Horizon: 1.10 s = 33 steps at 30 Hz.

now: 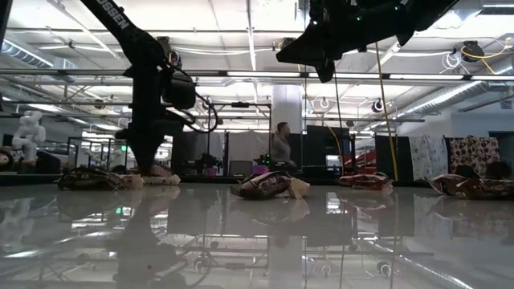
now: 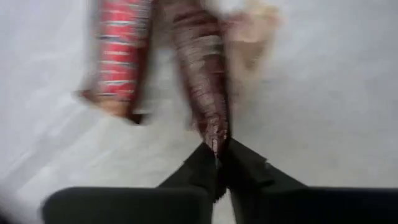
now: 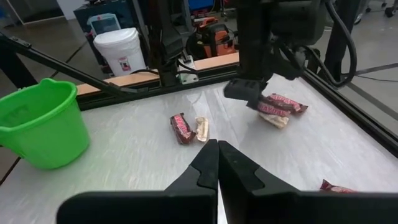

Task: Sort candy by brand, put in halloween buckets
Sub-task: Put the brown chocolate bar into the green bucket

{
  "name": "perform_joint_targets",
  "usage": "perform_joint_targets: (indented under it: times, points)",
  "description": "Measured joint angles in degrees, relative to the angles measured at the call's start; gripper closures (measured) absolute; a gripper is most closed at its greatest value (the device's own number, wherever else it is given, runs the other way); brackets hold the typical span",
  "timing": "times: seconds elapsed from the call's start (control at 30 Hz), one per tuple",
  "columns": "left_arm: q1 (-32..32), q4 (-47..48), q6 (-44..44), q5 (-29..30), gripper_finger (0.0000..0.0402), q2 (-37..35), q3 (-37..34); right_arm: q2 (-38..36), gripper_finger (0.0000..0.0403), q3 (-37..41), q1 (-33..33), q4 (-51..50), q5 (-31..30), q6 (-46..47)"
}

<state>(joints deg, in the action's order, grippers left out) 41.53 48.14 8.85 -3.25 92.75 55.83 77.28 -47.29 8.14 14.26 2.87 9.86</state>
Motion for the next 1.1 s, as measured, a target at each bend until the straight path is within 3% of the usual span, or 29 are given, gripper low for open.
perform_joint_targets:
  times: [0.3, 0.47, 0.77, 1.1]
  points:
    - [-2.0, 0.8, -1.2, -3.3, 0.0398, -7.6, 0.0, 0.0, 0.0403, 0.0, 0.0, -0.5, 0.1, 1.9]
    - [-5.5, 6.1, -6.4, -22.2, 0.0397, -16.0, 0.0, 0.0, 0.0403, 0.0, 0.0, -0.5, 0.1, 1.9]
    - [-21.8, 13.6, -5.0, -45.2, 0.0397, -30.8, 0.0, 0.0, 0.0403, 0.0, 0.1, -0.9, 0.1, 1.2]
    - [-43.6, 13.7, 13.1, -45.1, 0.0397, -36.0, 0.0, 0.0, 0.0403, 0.0, 1.3, -1.0, -0.4, -1.4]
